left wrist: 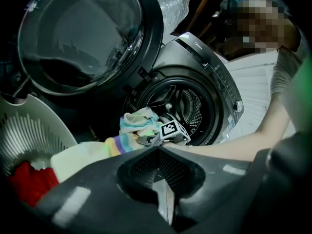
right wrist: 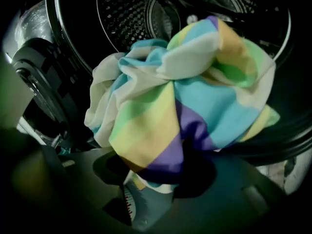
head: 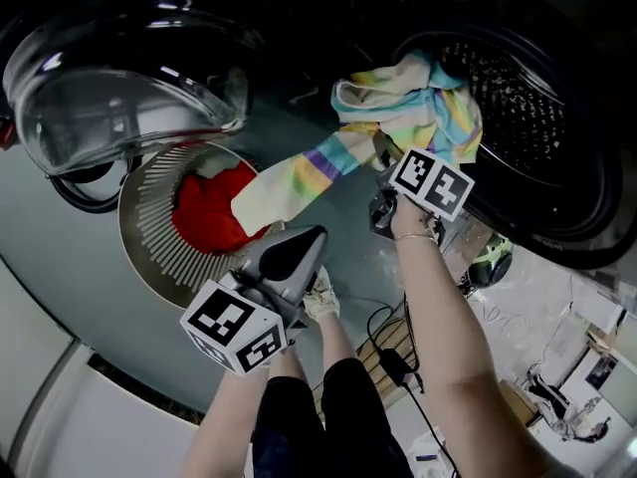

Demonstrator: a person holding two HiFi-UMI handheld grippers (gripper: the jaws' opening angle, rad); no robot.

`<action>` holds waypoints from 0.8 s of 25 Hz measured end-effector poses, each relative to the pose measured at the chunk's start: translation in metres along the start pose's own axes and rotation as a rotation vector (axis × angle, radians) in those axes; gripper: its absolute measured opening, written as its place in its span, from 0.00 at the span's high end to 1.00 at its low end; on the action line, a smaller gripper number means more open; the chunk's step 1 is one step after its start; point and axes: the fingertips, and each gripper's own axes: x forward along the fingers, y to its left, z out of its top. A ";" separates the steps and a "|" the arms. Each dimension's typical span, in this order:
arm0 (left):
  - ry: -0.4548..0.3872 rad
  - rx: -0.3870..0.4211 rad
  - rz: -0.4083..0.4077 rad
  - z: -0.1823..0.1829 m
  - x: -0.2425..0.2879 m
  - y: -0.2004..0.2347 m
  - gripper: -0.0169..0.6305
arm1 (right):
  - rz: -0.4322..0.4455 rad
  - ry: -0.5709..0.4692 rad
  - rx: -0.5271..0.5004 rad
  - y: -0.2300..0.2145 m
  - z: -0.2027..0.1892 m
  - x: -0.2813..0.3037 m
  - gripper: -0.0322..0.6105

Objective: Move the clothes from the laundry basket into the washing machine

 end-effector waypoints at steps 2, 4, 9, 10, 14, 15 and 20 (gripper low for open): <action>-0.001 -0.004 0.004 -0.002 -0.001 0.000 0.97 | -0.003 -0.014 -0.056 0.002 0.008 -0.008 0.73; 0.000 -0.011 0.006 -0.002 -0.001 -0.001 0.97 | 0.007 -0.062 -0.088 0.007 0.017 -0.022 0.77; 0.004 -0.014 0.007 0.003 0.002 -0.007 0.97 | 0.010 -0.258 -0.046 0.008 0.061 -0.073 0.79; 0.003 -0.014 0.005 0.004 0.003 -0.009 0.97 | 0.000 -0.299 -0.036 0.006 0.072 -0.082 0.79; 0.004 0.003 -0.007 0.008 0.007 -0.015 0.97 | -0.036 -0.463 0.000 0.000 0.119 -0.108 0.80; 0.003 0.004 -0.011 0.010 0.007 -0.017 0.97 | -0.042 -0.497 0.001 0.000 0.130 -0.112 0.80; -0.007 0.006 -0.019 0.019 0.008 -0.018 0.97 | -0.074 -0.629 -0.010 -0.006 0.184 -0.126 0.80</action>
